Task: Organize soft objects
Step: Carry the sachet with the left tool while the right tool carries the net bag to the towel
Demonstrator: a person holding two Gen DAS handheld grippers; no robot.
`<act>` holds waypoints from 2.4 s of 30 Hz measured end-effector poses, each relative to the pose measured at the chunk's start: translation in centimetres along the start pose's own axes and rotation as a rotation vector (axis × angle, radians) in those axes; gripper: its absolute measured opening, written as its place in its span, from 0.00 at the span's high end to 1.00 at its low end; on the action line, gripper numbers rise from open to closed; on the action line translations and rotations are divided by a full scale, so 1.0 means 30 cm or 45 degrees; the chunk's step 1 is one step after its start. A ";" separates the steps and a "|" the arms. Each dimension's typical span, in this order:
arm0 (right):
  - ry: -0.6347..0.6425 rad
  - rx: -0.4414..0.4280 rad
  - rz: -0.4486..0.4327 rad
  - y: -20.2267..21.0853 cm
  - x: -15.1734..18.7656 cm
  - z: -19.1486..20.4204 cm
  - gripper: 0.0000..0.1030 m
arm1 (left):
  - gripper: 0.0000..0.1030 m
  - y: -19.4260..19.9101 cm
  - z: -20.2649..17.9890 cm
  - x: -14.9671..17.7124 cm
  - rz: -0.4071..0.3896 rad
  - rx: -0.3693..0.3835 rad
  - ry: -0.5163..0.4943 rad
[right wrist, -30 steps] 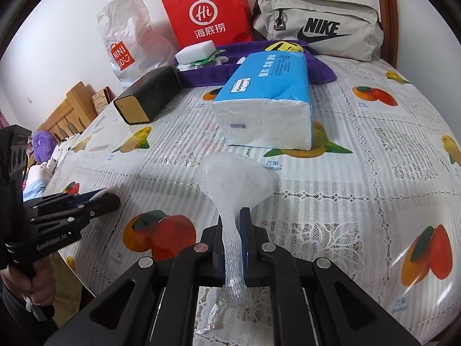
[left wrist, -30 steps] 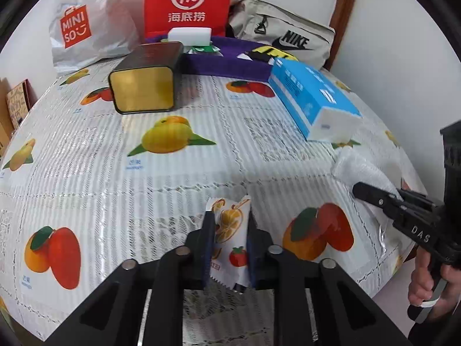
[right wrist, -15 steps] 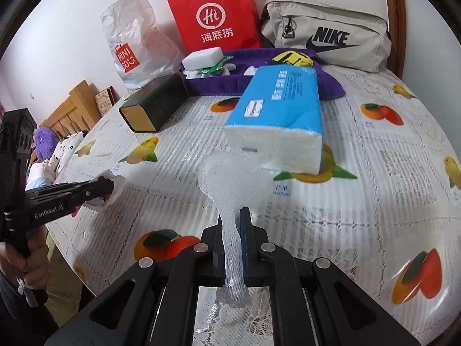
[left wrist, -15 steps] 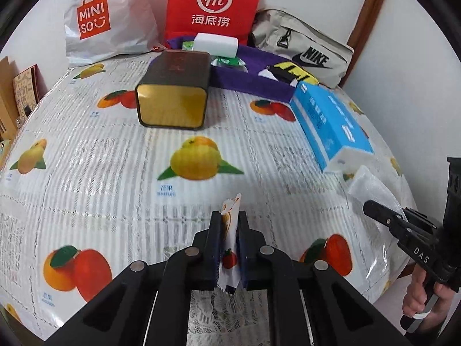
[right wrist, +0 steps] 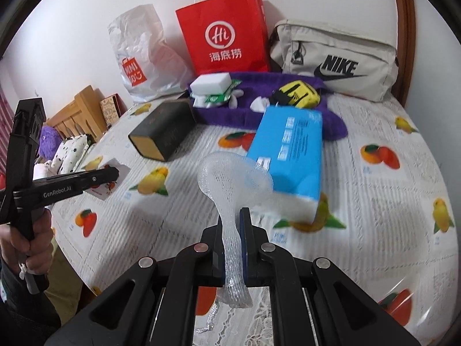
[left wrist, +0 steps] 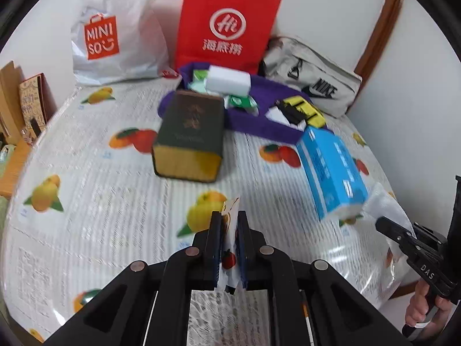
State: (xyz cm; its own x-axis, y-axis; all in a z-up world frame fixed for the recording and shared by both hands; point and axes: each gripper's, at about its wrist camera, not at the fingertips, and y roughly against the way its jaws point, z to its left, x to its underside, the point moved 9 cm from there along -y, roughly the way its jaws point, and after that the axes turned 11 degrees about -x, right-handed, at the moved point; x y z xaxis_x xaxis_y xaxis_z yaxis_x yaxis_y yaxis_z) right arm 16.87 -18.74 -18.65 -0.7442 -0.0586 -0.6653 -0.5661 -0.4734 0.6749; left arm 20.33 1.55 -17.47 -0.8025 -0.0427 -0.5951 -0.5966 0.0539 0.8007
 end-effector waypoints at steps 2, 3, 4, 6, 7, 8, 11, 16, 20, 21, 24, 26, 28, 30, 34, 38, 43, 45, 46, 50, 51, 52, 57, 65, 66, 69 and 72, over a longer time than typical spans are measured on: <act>-0.003 0.001 0.006 0.019 -0.027 -0.003 0.93 | 0.90 0.015 0.010 -0.029 -0.006 0.003 -0.002; 0.001 0.002 0.007 0.031 -0.040 -0.004 0.93 | 0.90 0.024 0.017 -0.047 -0.010 0.003 -0.013; 0.008 0.005 0.008 0.040 -0.051 -0.005 0.93 | 0.90 0.027 0.025 -0.060 -0.009 -0.004 -0.012; 0.018 0.017 0.020 0.060 -0.074 -0.010 0.93 | 0.90 0.034 0.035 -0.084 0.001 -0.001 -0.012; 0.016 0.013 0.025 0.064 -0.080 -0.012 0.93 | 0.90 0.038 0.038 -0.096 0.003 0.005 -0.010; 0.002 0.000 0.031 0.071 -0.092 -0.017 0.93 | 0.90 0.043 0.043 -0.107 0.002 0.005 -0.006; -0.021 0.005 0.024 0.083 -0.126 -0.037 0.93 | 0.90 0.057 0.060 -0.146 -0.002 -0.012 0.005; -0.035 0.032 0.010 0.098 -0.180 -0.069 0.93 | 0.90 0.070 0.088 -0.183 0.017 -0.006 0.043; -0.065 0.052 0.018 0.091 -0.198 -0.106 0.93 | 0.90 0.074 0.118 -0.202 0.023 -0.036 0.056; -0.069 0.052 0.020 0.086 -0.204 -0.112 0.93 | 0.90 0.073 0.123 -0.212 0.024 -0.029 0.066; -0.067 0.025 0.009 0.070 -0.229 -0.114 0.93 | 0.90 0.062 0.121 -0.243 0.010 -0.010 0.076; -0.057 0.016 0.008 0.052 -0.252 -0.115 0.93 | 0.90 0.049 0.110 -0.264 0.014 0.001 0.077; -0.042 0.009 0.004 0.035 -0.275 -0.112 0.93 | 0.90 0.032 0.091 -0.289 0.020 0.018 0.066; -0.029 0.000 -0.002 0.019 -0.302 -0.113 0.93 | 0.90 0.020 0.076 -0.320 0.013 0.020 0.048; -0.008 0.007 -0.012 -0.003 -0.353 -0.138 0.93 | 0.90 -0.020 0.053 -0.385 0.015 0.028 0.033; 0.008 0.023 -0.021 -0.031 -0.413 -0.177 0.93 | 0.90 -0.059 0.035 -0.437 0.016 0.026 0.009; 0.016 0.023 -0.022 -0.083 -0.481 -0.225 0.93 | 0.90 -0.120 0.012 -0.505 0.035 0.031 0.004; 0.024 0.021 -0.020 -0.113 -0.509 -0.243 0.93 | 0.90 -0.146 -0.003 -0.530 0.039 0.038 -0.007; 0.029 0.024 -0.018 -0.126 -0.519 -0.250 0.93 | 0.90 -0.161 -0.010 -0.545 0.038 0.041 -0.011; 0.047 0.007 -0.030 -0.186 -0.572 -0.270 0.93 | 0.90 -0.232 -0.048 -0.601 0.074 0.068 -0.023; 0.039 0.002 -0.027 -0.205 -0.583 -0.278 0.93 | 0.90 -0.245 -0.057 -0.614 0.078 0.068 -0.034; 0.033 -0.002 -0.025 -0.221 -0.592 -0.284 0.93 | 0.90 -0.260 -0.065 -0.628 0.076 0.065 -0.047; 0.030 -0.019 -0.006 -0.308 -0.626 -0.304 0.93 | 0.90 -0.328 -0.091 -0.696 0.075 0.060 -0.078; 0.044 -0.011 0.042 -0.427 -0.652 -0.349 0.93 | 0.90 -0.436 -0.116 -0.783 0.090 0.050 -0.101; 0.040 -0.009 0.052 -0.441 -0.651 -0.357 0.92 | 0.90 -0.448 -0.121 -0.790 0.090 0.046 -0.108; 0.028 -0.013 0.073 -0.473 -0.648 -0.375 0.92 | 0.90 -0.480 -0.130 -0.814 0.087 0.028 -0.117; 0.032 -0.005 0.098 -0.502 -0.644 -0.386 0.92 | 0.90 -0.512 -0.145 -0.837 0.083 0.011 -0.129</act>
State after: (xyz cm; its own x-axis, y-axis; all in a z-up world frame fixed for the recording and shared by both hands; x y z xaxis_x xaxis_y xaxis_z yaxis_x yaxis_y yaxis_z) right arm 43.87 -20.66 -19.66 -0.7763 -0.1165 -0.6195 -0.5062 -0.4704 0.7228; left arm 49.66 -2.56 -14.54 -0.8355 0.0619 -0.5460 -0.5428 0.0616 0.8376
